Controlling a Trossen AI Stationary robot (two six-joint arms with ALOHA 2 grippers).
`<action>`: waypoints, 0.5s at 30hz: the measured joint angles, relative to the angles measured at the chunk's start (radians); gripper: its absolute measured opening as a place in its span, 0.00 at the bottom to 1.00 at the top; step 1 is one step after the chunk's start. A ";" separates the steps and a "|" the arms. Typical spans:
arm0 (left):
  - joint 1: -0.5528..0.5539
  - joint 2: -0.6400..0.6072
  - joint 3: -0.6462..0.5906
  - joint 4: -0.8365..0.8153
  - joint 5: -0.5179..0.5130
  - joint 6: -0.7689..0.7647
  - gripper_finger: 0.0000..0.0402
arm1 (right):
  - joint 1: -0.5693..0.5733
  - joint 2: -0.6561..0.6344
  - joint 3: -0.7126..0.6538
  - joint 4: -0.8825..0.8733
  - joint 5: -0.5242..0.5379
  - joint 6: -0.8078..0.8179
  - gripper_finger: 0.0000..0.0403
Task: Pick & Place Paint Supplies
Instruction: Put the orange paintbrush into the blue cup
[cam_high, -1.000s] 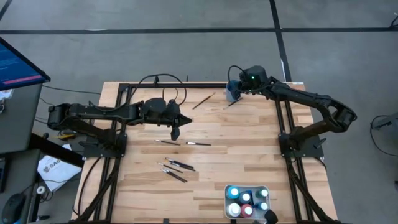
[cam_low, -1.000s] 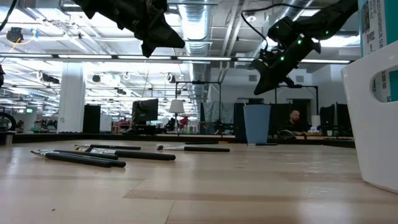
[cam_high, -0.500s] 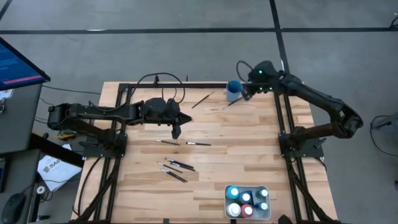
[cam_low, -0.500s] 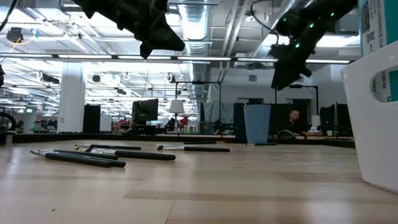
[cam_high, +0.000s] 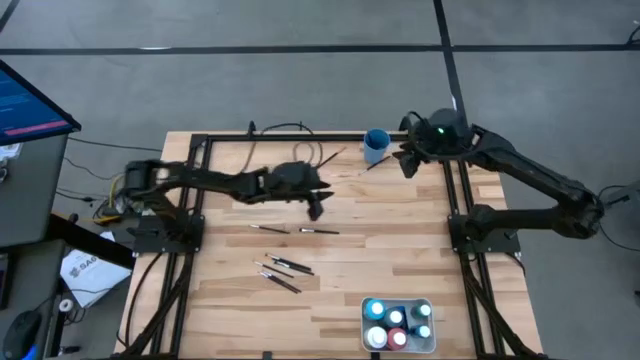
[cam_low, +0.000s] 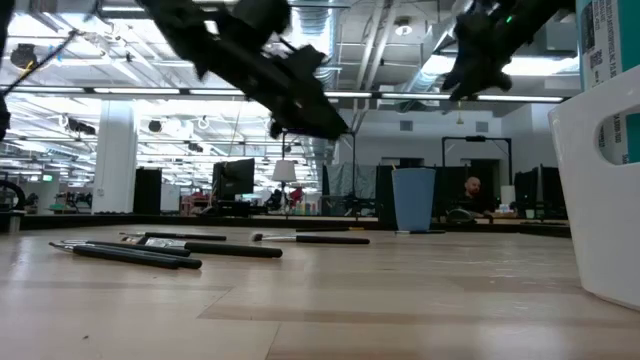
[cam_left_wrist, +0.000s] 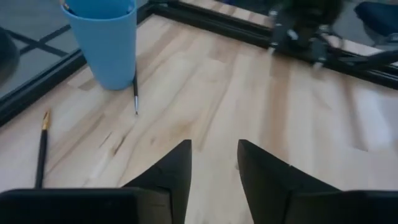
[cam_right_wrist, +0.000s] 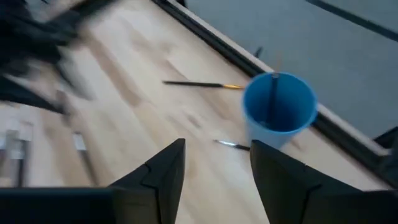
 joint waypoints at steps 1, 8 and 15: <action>0.005 0.035 0.027 0.004 0.006 -0.001 0.31 | 0.014 -0.022 0.000 -0.012 0.000 0.021 0.42; 0.031 0.258 0.240 0.007 0.011 0.000 0.31 | 0.117 -0.125 0.000 -0.049 0.008 0.149 0.37; 0.075 0.418 0.412 0.005 -0.021 -0.022 0.31 | 0.209 -0.169 0.000 -0.056 0.008 0.208 0.33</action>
